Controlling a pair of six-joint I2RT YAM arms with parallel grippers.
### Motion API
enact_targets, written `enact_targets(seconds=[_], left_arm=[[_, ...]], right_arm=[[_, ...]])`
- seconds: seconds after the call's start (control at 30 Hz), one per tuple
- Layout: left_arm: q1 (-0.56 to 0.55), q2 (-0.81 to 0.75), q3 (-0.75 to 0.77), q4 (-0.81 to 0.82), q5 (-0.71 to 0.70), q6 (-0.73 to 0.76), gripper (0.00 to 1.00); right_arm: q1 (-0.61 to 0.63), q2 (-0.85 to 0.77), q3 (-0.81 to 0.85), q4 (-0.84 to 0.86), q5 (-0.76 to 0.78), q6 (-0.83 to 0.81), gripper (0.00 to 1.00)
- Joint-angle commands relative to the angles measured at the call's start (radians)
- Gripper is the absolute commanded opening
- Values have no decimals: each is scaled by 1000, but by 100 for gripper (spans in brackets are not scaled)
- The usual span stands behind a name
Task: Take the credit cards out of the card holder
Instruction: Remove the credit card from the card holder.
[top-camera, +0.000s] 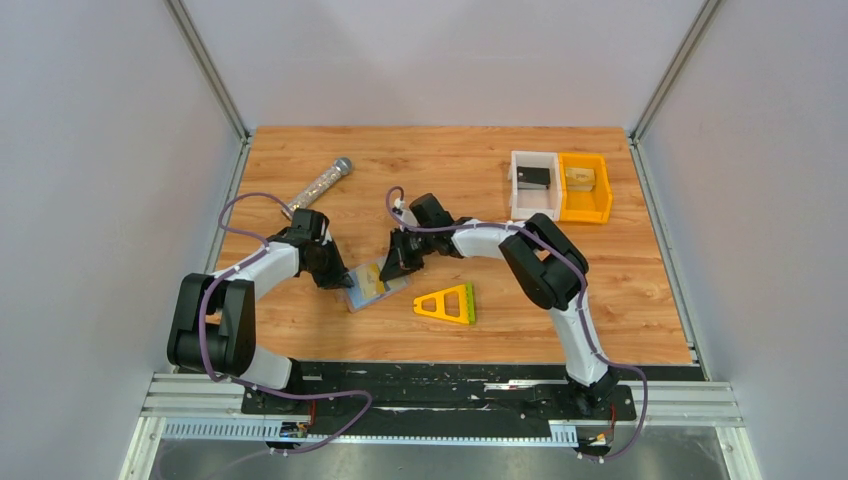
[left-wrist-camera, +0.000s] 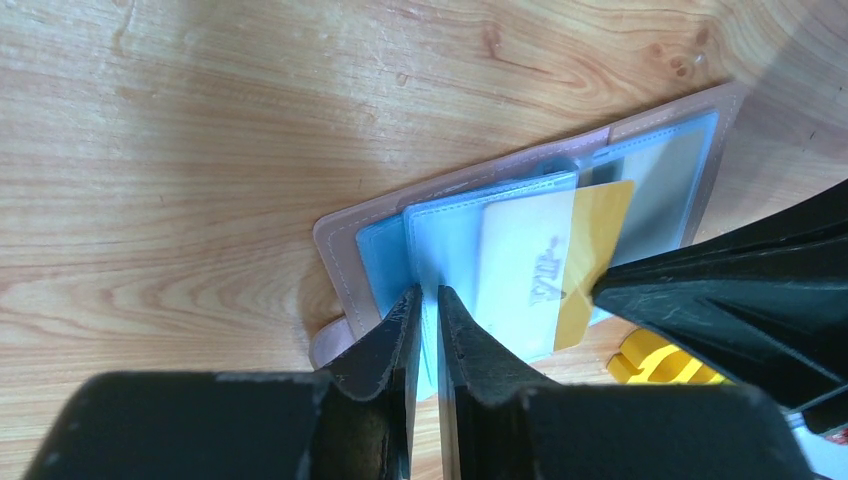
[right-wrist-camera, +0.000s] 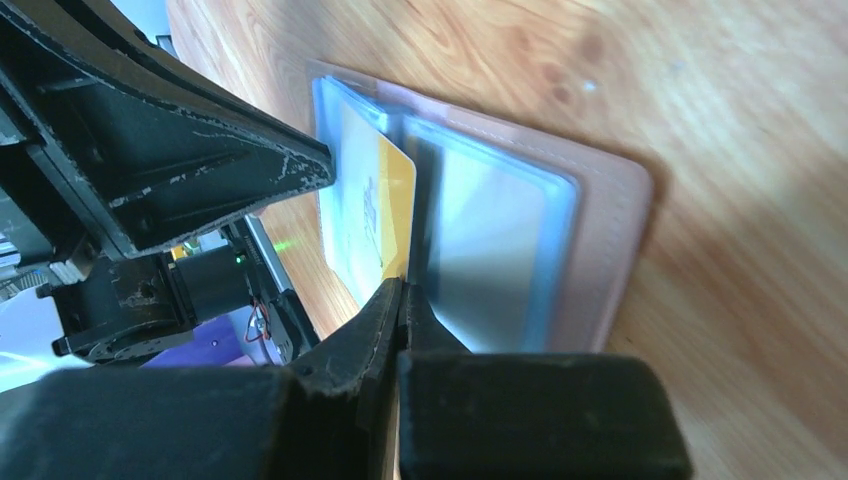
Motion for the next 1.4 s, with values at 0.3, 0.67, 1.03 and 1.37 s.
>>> enact_targets(seconds=[0.3, 0.67, 1.03, 1.37], left_arm=[[-5, 19, 7, -25, -10, 26, 22], [-6, -71, 73, -84, 46, 41, 36], [-6, 8, 33, -2, 97, 32, 28], [-5, 90, 22, 30, 97, 16, 24]], right_arm=[[-65, -153, -57, 19, -47, -52, 0], [-86, -176, -15, -106, -10, -110, 17], [-53, -83, 48, -102, -7, -74, 27], [-31, -8, 103, -123, 7, -76, 29]])
